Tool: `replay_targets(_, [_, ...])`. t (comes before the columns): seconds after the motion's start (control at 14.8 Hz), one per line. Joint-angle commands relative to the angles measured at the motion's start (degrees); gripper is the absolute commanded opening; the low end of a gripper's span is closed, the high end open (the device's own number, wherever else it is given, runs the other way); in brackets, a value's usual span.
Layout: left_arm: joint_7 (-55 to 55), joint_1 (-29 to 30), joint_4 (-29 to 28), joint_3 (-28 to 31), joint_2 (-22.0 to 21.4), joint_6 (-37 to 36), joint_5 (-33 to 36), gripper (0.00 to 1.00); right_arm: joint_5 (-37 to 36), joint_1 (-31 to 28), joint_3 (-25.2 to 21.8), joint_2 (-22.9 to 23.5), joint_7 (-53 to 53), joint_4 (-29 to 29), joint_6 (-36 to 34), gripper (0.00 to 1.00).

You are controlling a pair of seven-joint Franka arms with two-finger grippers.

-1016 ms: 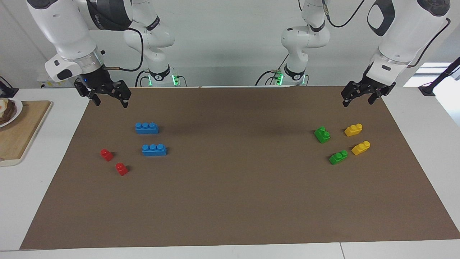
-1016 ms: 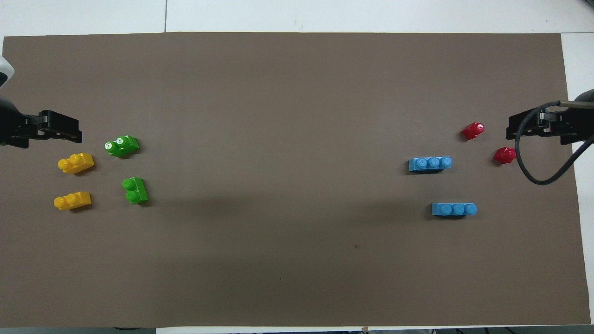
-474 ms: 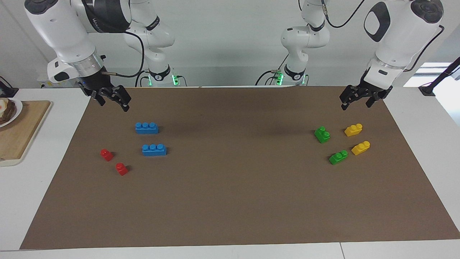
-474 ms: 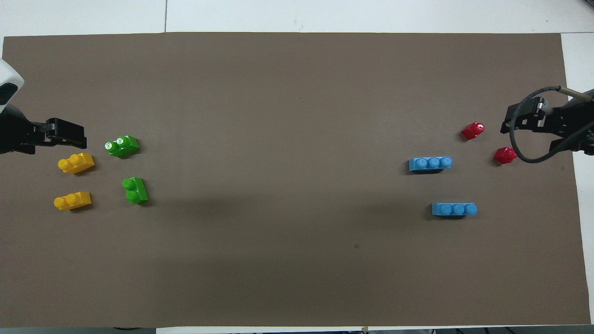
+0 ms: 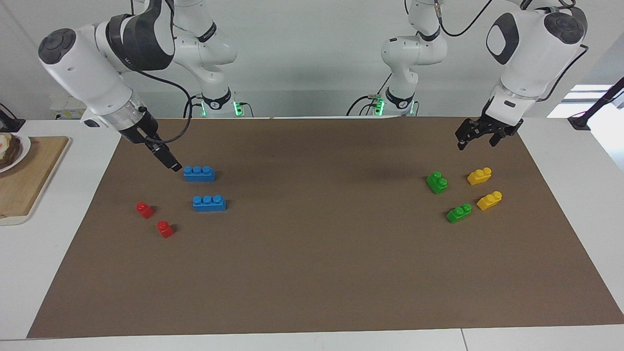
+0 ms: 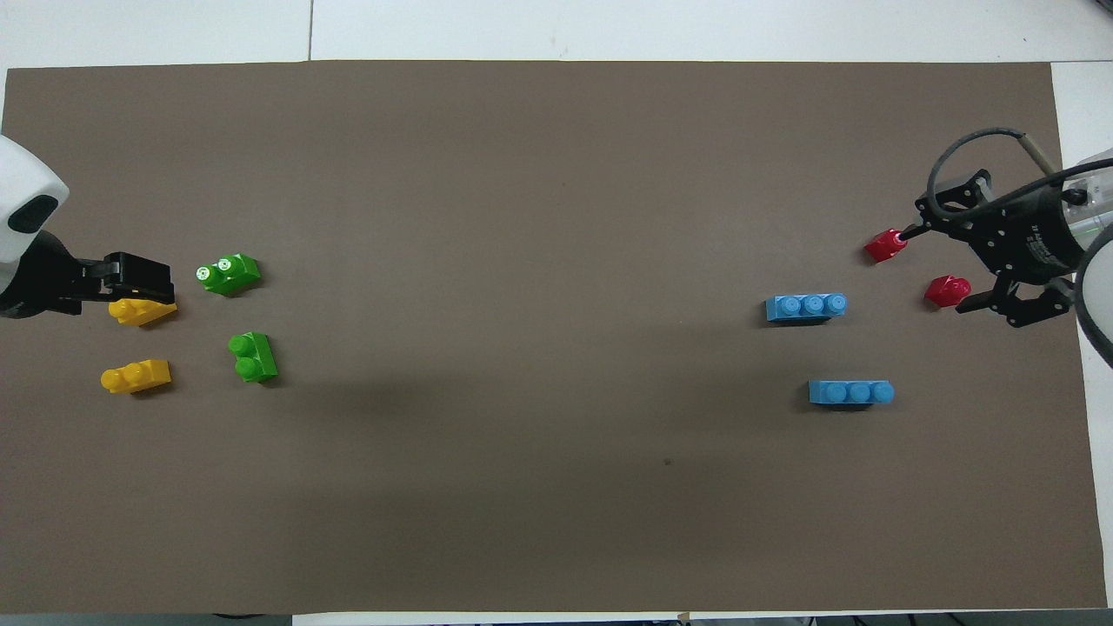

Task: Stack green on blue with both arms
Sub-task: 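Reach the left gripper to the green brick while the right gripper reaches the blue brick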

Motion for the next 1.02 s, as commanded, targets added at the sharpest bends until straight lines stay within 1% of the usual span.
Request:
replay_targets(0.0, [0.78, 0.31, -6.46, -0.14, -3.10, 4.68, 1.00, 1.00, 3.46, -1.39, 0.37, 2.85, 8.03, -1.91, 3.86, 1.00])
replay_targets(0.2, [0.69, 0.58, -9.72, -0.14, -3.63, 7.59, 1.00, 1.00, 5.91, -1.39, 0.37, 2.85, 8.48, -7.28, 10.54, 1.00])
replay_targets(0.41, [0.07, 0.93, -13.93, -0.14, -3.37, 11.11, 1.00, 1.00, 9.34, -1.48, 0.37, 3.46, 11.81, -9.75, 14.42, 1.00])
replay_targets(0.68, [-3.26, 0.32, -18.95, -0.22, -3.19, 14.79, 1.00, 1.00, 9.88, -1.39, 0.37, 4.96, 11.74, -12.38, 17.84, 1.00])
replay_targets(0.95, [-4.67, 0.14, -23.69, -0.22, -2.58, 22.78, 1.00, 1.00, 9.97, -1.74, 0.37, 5.22, 9.81, -15.46, 20.75, 1.00])
